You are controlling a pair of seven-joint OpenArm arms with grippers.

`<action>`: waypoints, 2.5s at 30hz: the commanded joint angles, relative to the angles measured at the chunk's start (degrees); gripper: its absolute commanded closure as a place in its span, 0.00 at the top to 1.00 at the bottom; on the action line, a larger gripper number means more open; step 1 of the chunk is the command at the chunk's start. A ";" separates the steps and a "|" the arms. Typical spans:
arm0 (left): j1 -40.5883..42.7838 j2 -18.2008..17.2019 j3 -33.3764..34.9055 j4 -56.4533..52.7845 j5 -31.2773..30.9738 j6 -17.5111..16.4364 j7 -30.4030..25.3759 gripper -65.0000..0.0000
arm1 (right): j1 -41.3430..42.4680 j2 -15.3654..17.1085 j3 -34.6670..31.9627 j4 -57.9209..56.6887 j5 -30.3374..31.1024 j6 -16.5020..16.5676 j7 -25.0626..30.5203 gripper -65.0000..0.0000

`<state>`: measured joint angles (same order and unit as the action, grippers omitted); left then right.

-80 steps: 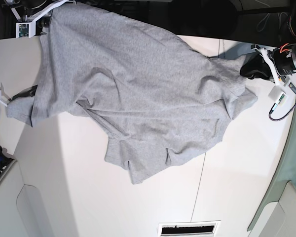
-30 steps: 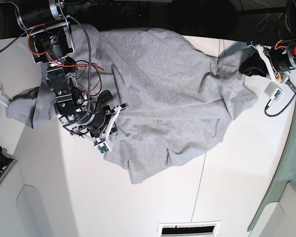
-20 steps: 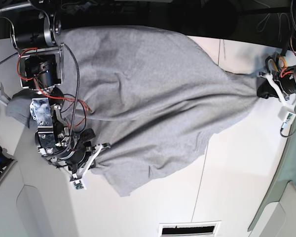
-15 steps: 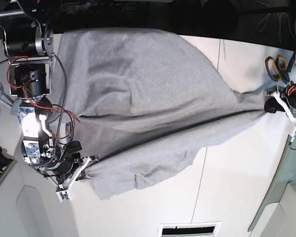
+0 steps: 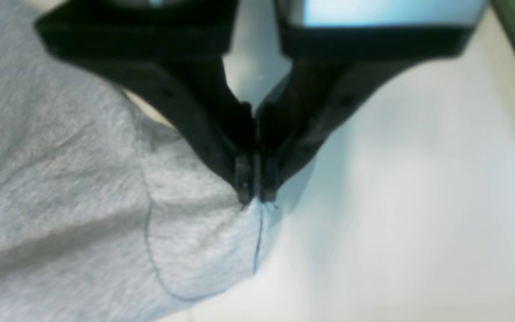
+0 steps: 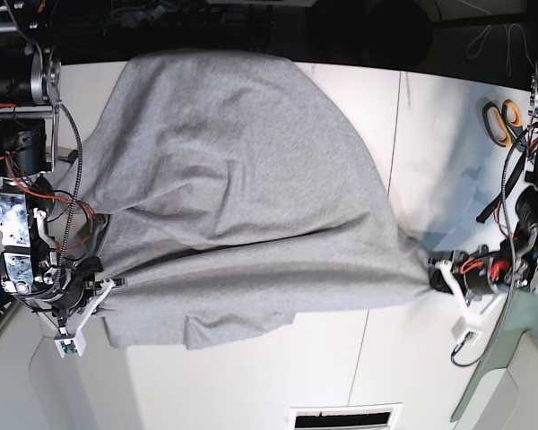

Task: Layout the t-shirt on the table in an organized manner, then fold the t-shirt properly
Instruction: 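Hold the shirt with both grippers and pull it flat, then release the left gripper and move it along the shirt edge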

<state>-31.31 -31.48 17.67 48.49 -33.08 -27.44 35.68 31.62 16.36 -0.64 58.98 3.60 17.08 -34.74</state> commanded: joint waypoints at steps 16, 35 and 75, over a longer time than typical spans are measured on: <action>-5.05 -2.71 -0.13 4.39 -21.29 -9.35 13.27 0.31 | -0.70 0.63 0.33 2.69 2.49 -2.51 1.44 0.33; 25.31 2.16 -0.11 37.79 -28.15 -12.56 18.12 0.00 | -7.54 -3.72 0.26 7.87 9.03 4.39 -0.17 0.00; -1.27 4.52 -0.11 -6.80 3.30 -1.22 7.76 0.00 | -8.63 0.13 0.26 -3.72 1.53 6.27 6.29 0.00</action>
<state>-31.27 -26.00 17.72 41.08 -29.67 -28.86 43.66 21.67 15.57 -0.60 54.37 5.19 23.57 -28.60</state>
